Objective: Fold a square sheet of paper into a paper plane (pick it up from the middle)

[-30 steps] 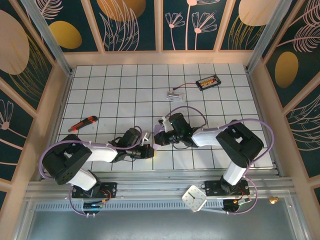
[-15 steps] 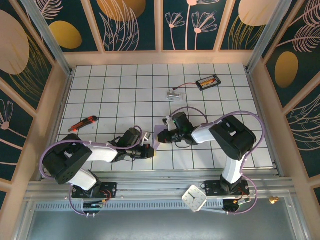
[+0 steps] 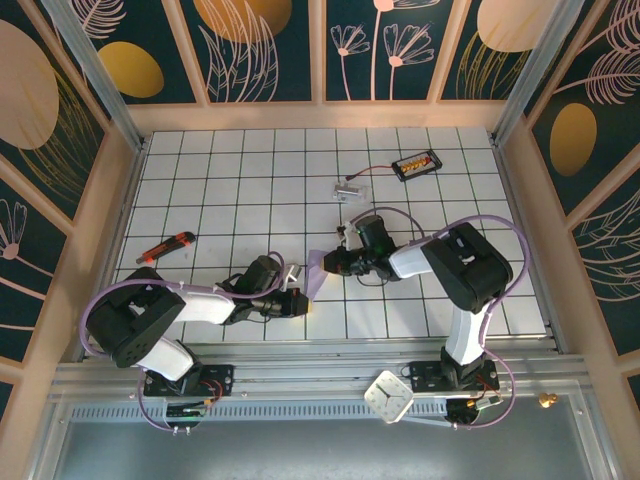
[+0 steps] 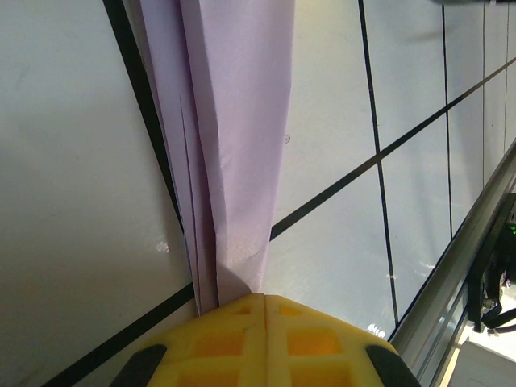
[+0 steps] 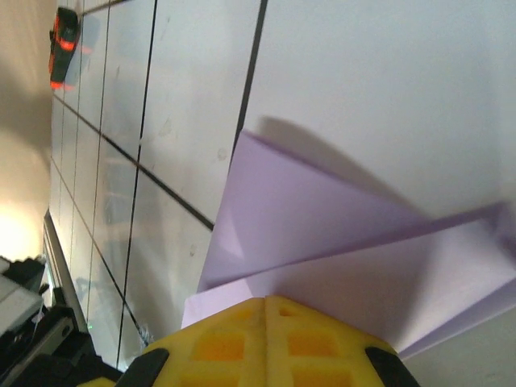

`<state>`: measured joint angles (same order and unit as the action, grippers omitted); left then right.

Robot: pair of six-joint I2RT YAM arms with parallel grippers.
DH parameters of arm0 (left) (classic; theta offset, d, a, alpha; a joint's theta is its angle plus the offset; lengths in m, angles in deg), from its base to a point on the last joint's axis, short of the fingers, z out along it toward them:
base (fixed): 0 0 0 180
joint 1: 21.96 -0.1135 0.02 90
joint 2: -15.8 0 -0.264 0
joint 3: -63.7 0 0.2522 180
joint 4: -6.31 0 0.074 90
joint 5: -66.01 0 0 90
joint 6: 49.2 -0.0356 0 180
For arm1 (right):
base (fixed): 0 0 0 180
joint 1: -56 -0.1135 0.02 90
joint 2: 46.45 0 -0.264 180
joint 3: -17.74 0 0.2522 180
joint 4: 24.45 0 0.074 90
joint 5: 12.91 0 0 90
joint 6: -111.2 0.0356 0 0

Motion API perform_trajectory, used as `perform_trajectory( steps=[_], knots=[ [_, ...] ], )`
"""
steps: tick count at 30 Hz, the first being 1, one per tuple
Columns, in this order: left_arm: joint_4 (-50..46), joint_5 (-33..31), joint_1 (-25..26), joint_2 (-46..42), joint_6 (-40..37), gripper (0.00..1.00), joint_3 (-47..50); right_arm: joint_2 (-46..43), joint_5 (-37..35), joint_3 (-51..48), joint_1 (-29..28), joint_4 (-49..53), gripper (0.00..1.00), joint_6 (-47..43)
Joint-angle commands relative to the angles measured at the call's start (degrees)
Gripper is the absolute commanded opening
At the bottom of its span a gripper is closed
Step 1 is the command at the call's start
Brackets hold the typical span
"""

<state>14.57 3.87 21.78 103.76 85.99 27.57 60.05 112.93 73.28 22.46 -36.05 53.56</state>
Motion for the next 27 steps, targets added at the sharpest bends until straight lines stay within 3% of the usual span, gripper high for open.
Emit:
perform_trajectory(
  steps=[1, 9, 14, 21, 27],
  knots=[
    [-8.7, -2.5, 0.8, 4.6, -1.4, 0.0, 3.0, 2.9, -7.5, 1.3, 3.4, 5.1, 0.01, 0.1],
    [-9.1, -2.5, 0.8, 3.9, -1.2, 0.0, 2.9, 4.4, -10.7, 6.2, 7.6, 11.9, 0.0, -1.5],
    [-9.0, -2.6, 0.8, 3.7, -0.7, 0.0, 2.1, -3.2, -8.9, 6.7, 8.8, 12.8, 0.0, -3.7],
    [-8.6, -2.7, 0.8, 3.6, 0.0, 0.0, 1.5, -14.4, -9.7, -0.7, 0.5, 7.9, 0.01, -1.1],
    [-8.9, -2.6, 0.7, 3.3, 0.1, 0.0, 0.8, -9.1, -9.9, -0.7, -5.5, 3.0, 0.01, 1.0]
  ],
)
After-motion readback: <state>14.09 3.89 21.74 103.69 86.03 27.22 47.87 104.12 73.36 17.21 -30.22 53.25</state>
